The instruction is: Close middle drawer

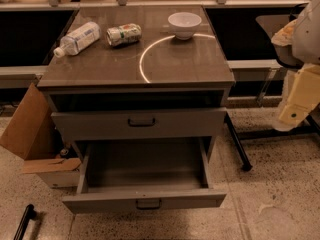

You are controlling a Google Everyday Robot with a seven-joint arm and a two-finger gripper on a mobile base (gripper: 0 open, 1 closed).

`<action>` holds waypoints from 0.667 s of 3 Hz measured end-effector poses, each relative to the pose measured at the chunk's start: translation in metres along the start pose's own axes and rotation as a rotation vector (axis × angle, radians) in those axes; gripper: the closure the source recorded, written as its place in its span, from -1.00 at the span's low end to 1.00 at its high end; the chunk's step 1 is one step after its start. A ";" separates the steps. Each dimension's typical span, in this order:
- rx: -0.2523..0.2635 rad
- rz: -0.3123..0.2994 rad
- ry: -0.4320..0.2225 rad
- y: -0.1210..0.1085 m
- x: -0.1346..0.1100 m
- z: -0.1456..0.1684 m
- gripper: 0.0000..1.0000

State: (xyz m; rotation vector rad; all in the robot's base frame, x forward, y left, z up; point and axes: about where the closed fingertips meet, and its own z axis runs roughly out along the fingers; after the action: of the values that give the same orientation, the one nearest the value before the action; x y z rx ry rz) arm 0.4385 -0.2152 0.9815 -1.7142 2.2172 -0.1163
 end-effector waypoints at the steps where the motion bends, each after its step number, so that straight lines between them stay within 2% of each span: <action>1: 0.003 0.000 -0.001 0.000 0.000 -0.001 -1.00; 2: -0.034 0.007 -0.072 0.010 0.003 0.024 -1.00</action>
Offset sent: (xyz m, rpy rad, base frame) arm -0.0098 0.0082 -0.0980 0.2852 0.0764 0.0758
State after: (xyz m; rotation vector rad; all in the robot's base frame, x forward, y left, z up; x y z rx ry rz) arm 0.4359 -0.2124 0.9559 -1.7006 2.1845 -0.0151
